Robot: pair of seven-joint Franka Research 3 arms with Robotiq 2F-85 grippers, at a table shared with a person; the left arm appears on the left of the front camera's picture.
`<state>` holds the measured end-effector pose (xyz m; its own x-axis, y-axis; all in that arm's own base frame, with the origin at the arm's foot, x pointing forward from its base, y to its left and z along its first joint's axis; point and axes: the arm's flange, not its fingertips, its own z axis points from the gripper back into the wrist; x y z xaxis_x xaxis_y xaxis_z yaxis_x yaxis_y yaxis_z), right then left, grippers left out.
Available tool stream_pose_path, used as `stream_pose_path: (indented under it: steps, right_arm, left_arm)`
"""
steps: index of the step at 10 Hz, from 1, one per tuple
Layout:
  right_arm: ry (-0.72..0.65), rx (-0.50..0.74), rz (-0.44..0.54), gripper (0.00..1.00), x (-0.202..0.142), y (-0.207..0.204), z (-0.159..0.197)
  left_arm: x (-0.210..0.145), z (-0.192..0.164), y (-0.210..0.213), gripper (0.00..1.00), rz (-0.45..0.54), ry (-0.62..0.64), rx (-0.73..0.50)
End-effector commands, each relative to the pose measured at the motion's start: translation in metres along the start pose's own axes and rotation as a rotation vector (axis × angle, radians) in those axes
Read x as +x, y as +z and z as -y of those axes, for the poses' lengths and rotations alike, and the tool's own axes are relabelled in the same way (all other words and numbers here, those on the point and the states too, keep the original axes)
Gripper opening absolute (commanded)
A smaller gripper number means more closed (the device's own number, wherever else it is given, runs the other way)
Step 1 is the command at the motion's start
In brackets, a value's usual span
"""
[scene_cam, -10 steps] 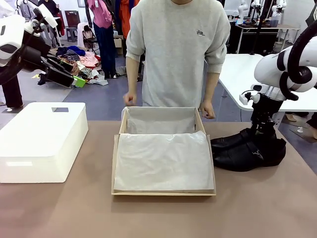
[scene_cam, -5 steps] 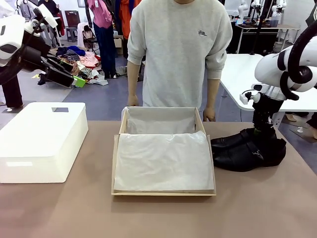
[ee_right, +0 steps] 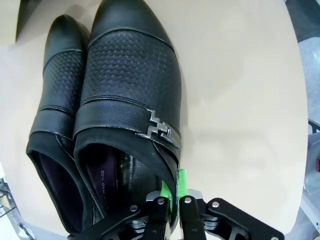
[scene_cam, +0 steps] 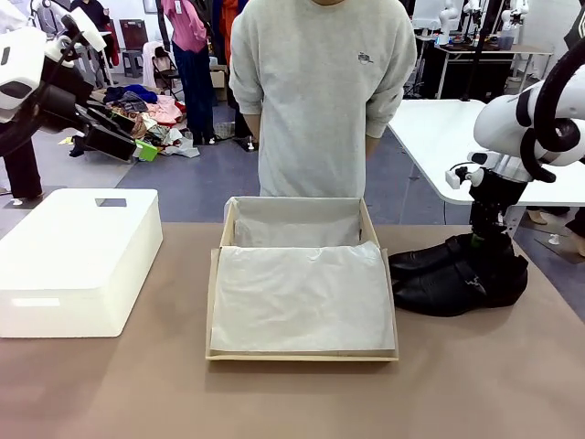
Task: Pack the shoes into the box.
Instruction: Place one shoe of the Shoes into the Shoes Box.
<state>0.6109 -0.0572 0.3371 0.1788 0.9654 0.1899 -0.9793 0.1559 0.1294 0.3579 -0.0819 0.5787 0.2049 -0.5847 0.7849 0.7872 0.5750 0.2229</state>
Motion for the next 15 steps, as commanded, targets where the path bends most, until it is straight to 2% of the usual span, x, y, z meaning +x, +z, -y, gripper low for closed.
stream_pose_path:
  steps: [1, 5, 7, 11, 15]
  right_arm:
    - [-0.071, 0.002, 0.014, 0.00, 0.002, 0.024, 0.002]
    - [-0.187, 0.047, -0.006, 0.00, 0.005, 0.087, -0.002]
    - [-0.194, 0.042, -0.024, 0.00, 0.023, 0.129, -0.018]
    - [-0.229, 0.015, -0.095, 0.00, 0.098, 0.188, -0.050]
    - [-0.168, -0.059, -0.133, 0.00, 0.177, 0.201, -0.072]
  left_arm:
    - [0.000, 0.000, 0.000, 1.00, 0.006, 0.002, -0.006]
    - [0.000, 0.000, 0.000, 1.00, 0.006, 0.002, -0.006]
    - [0.000, 0.000, 0.000, 1.00, 0.006, 0.002, -0.006]
    - [0.000, 0.000, 0.000, 1.00, 0.006, 0.002, -0.006]
    - [0.000, 0.000, 0.000, 1.00, 0.006, 0.002, -0.006]
